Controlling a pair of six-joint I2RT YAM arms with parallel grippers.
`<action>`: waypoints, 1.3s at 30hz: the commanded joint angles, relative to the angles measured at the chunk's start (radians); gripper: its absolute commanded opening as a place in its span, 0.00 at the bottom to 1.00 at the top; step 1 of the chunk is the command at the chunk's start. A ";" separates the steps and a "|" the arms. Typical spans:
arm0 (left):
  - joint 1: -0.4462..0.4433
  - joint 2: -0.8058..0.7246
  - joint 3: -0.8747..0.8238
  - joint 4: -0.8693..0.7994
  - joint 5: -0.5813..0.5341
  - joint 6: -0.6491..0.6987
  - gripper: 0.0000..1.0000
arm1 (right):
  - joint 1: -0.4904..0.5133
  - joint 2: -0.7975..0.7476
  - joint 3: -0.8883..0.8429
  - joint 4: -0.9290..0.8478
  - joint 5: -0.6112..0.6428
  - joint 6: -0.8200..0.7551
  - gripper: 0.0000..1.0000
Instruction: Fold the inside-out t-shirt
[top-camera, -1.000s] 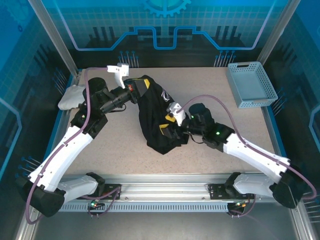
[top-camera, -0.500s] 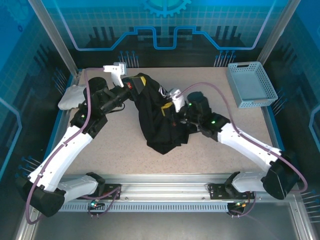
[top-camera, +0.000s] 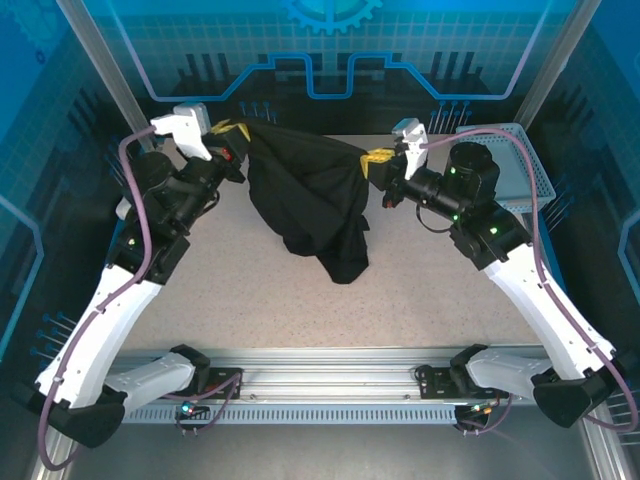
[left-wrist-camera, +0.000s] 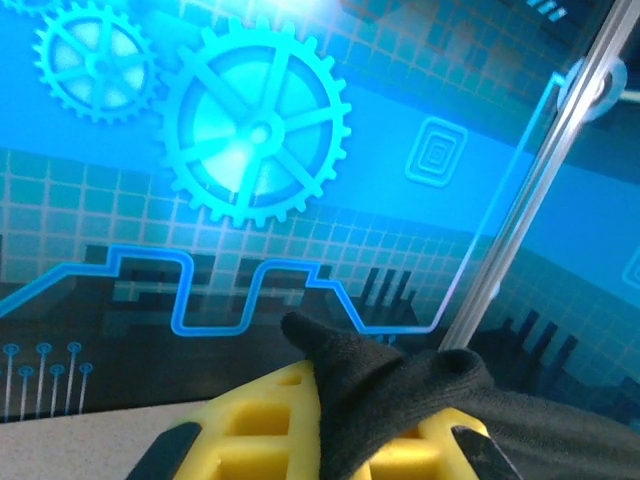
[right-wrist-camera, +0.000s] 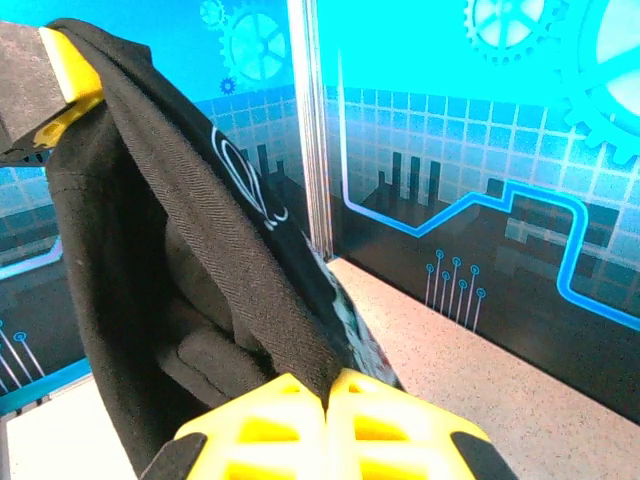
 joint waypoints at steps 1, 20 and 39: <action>0.008 0.032 -0.091 0.028 0.099 -0.006 0.00 | -0.081 0.014 -0.024 -0.130 -0.040 0.021 0.00; 0.006 0.035 -0.427 0.137 0.370 -0.156 0.00 | -0.083 0.125 -0.195 -0.269 0.039 -0.029 0.02; -0.022 0.051 -0.417 0.180 0.475 -0.222 0.00 | 0.227 0.138 -0.261 -0.102 0.276 -0.265 0.68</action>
